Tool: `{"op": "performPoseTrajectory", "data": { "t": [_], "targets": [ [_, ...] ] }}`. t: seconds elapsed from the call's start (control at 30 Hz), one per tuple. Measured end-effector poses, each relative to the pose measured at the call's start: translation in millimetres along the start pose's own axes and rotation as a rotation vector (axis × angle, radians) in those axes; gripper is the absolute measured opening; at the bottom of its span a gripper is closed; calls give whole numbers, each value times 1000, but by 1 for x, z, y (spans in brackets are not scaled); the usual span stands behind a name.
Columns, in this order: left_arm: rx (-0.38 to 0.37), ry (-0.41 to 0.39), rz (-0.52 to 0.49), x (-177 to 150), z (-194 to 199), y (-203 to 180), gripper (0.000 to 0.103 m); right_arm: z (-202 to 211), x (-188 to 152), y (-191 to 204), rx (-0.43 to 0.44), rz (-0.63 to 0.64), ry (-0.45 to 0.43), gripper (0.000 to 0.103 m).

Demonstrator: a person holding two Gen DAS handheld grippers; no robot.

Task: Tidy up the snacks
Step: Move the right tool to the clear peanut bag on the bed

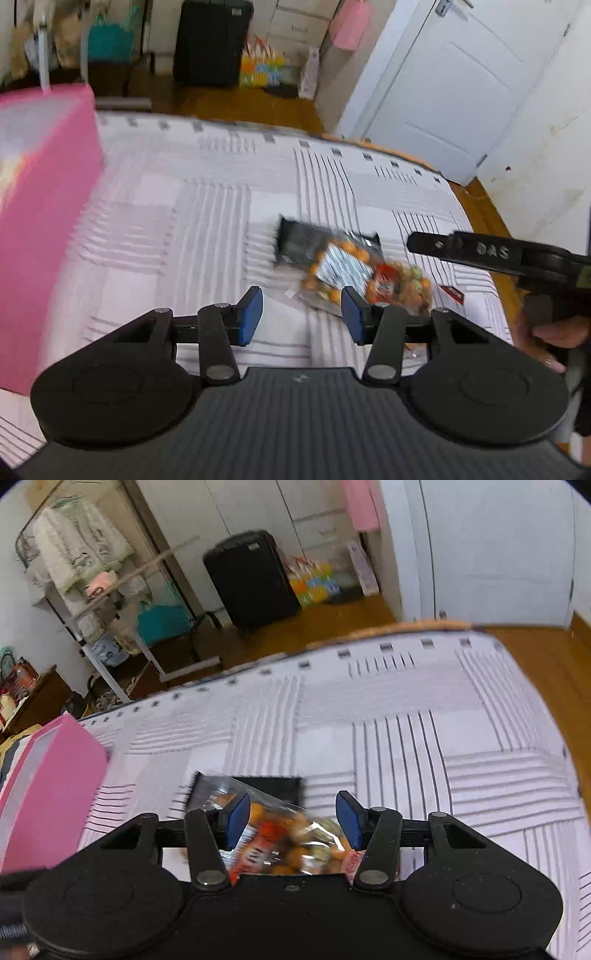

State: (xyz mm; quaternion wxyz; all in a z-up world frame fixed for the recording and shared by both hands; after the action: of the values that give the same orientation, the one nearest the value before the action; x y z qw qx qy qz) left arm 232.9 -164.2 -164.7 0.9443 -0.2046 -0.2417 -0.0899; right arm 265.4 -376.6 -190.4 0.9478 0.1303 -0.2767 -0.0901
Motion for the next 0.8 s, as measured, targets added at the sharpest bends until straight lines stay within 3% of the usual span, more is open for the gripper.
{"op": "performPoseTrajectory", "data": {
  "t": [0.2,0.3,0.37,0.47,0.7,0.8],
  "targets": [
    [-132,64,77,-26,-39,7,44,-24,-3,-30,14,-36,37,58],
    [-148,62,77,-31,-46,9,43,-28,-5,-46,123,-154,66,60],
    [-161,52,82,-31,-49,9,43,-27,-5,-45,174,-162,84,60],
    [-197,41,95,-31,-49,10,43,-24,-10,-33,234,-125,119,61],
    [-264,82,177,-29,-49,24,43,-11,-27,3,221,88,217,62],
    [-239,76,189,-27,-48,30,43,-6,-37,17,238,161,252,70]
  ]
}}
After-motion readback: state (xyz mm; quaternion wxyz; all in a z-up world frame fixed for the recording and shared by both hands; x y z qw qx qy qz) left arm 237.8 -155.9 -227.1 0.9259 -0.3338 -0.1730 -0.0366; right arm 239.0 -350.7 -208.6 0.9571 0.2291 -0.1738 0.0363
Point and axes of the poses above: each gripper's, at about its wrist camera, not at the fingertips, and z roughly against the way its jaws point, y to its left, x to its top, the point moved 4 cm from there along -z, roughly the way its jaws point, and after that the axes turned 8 degrees about y, right-handed, at the moved point
